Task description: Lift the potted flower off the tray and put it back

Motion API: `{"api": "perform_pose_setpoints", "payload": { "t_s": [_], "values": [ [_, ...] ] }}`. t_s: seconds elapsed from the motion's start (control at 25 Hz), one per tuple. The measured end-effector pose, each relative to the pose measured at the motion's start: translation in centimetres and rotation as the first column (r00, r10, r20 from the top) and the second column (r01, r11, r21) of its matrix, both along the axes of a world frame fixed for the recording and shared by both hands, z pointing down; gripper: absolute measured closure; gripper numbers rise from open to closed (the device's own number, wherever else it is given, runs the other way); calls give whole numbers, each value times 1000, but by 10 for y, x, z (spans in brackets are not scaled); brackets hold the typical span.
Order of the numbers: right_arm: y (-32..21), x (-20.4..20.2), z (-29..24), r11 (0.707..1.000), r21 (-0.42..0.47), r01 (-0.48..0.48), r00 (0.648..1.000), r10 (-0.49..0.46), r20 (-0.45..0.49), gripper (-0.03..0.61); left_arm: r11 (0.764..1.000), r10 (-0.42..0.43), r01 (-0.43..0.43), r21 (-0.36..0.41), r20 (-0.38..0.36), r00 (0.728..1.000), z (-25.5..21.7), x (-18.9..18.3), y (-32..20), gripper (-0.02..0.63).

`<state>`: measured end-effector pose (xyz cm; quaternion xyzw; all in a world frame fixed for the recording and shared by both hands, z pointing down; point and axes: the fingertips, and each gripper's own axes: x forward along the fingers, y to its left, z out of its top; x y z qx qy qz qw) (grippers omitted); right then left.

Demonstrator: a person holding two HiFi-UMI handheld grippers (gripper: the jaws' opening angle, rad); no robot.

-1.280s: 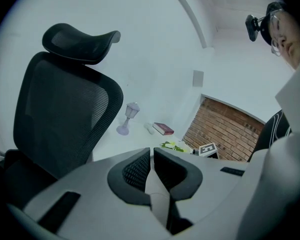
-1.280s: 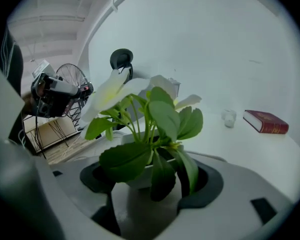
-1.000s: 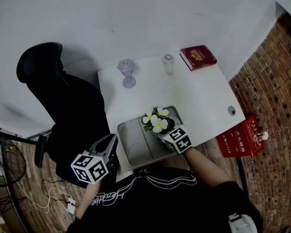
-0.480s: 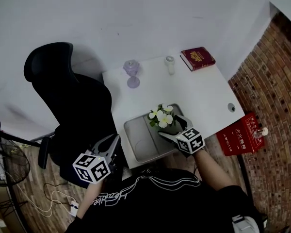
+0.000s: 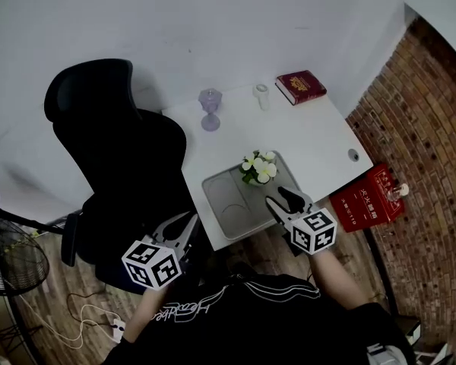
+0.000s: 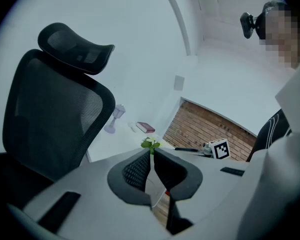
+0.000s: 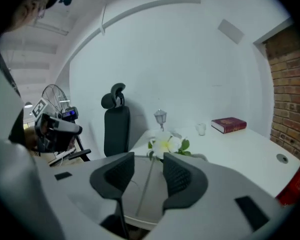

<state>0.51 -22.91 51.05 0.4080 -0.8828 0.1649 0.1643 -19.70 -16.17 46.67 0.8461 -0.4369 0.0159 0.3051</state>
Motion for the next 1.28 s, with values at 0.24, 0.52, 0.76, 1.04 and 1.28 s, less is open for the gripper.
{"api": "perform_pose_setpoints", "payload": {
  "t_s": [0.24, 0.52, 0.76, 1.04, 1.28],
  "values": [
    [52, -28, -37, 999, 30, 13, 990, -17, 138, 578, 996, 94, -94, 10, -24, 995, 2, 9, 21, 568],
    [82, -42, -61, 999, 25, 32, 968, -37, 247, 578, 991, 134, -133, 28, -44, 990, -6, 6, 32, 568],
    [90, -54, -75, 994, 81, 70, 972, -86, 218, 578, 988, 143, -140, 65, -39, 989, -20, 5, 34, 568],
    [101, -56, -72, 995, 67, 74, 970, -87, 228, 578, 987, 161, -159, 38, -35, 986, -14, 12, 40, 568],
    [102, -60, -72, 992, 93, 86, 966, -106, 234, 578, 985, 165, -163, 61, -21, 986, -19, 17, 41, 568]
  ]
}}
